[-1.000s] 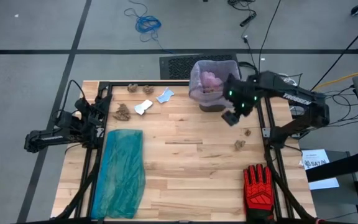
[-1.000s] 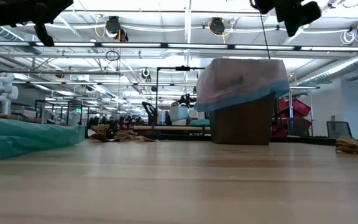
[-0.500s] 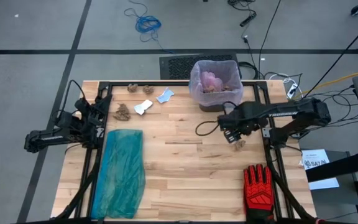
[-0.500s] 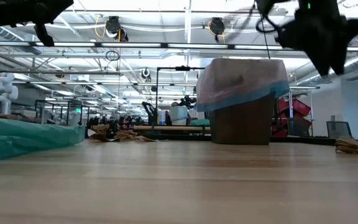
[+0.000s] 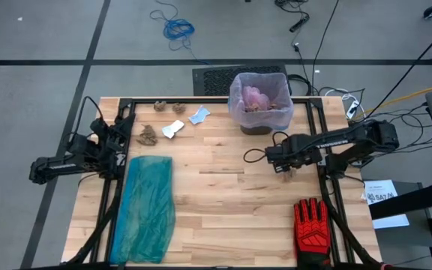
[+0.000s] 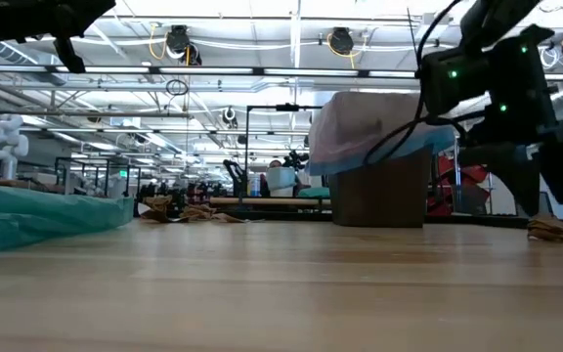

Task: Place trash/remove bag and relplace
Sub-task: Put the brown napkin into the trash bin

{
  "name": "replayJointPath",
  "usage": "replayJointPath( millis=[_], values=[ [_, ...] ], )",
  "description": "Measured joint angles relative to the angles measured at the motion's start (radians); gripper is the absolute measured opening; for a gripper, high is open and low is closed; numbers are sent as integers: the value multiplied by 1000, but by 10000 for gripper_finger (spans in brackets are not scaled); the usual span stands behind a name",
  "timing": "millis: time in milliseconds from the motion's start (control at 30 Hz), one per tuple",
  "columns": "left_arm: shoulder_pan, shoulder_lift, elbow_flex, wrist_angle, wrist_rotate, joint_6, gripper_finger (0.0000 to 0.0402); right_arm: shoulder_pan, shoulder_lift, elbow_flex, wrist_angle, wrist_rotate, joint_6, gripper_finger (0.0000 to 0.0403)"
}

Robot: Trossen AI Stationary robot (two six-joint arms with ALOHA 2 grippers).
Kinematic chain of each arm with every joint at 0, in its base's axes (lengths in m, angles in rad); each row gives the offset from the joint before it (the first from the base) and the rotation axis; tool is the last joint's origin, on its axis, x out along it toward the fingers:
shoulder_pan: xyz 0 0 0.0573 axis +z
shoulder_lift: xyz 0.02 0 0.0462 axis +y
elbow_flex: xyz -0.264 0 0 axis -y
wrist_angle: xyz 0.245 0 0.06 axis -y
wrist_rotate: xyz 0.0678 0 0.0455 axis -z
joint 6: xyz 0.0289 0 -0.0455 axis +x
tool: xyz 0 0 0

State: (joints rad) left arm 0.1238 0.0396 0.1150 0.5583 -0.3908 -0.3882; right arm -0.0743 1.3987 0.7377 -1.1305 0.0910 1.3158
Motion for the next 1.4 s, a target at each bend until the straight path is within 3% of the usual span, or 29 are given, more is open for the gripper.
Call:
replayJointPath(
  millis=[267,433,633,833,1167,1300,1400],
  values=[
    [0,0,0,0,-2,-2,0,-30,0,-37,12,103,87,235],
    [0,0,0,1,-3,-3,0,-59,0,-89,39,121,147,201],
    [0,0,0,1,-7,-3,0,-77,-3,-153,163,95,143,129],
    [0,0,0,1,-7,-3,0,-61,-18,-93,208,54,13,13],
    [0,0,0,0,-7,-25,0,-44,-140,86,137,-68,-179,6],
    [0,0,0,0,-7,-24,0,-29,-151,93,57,-180,-160,25],
    [0,0,0,-2,-7,-24,0,-13,-142,92,-21,-201,-124,53]
  ],
)
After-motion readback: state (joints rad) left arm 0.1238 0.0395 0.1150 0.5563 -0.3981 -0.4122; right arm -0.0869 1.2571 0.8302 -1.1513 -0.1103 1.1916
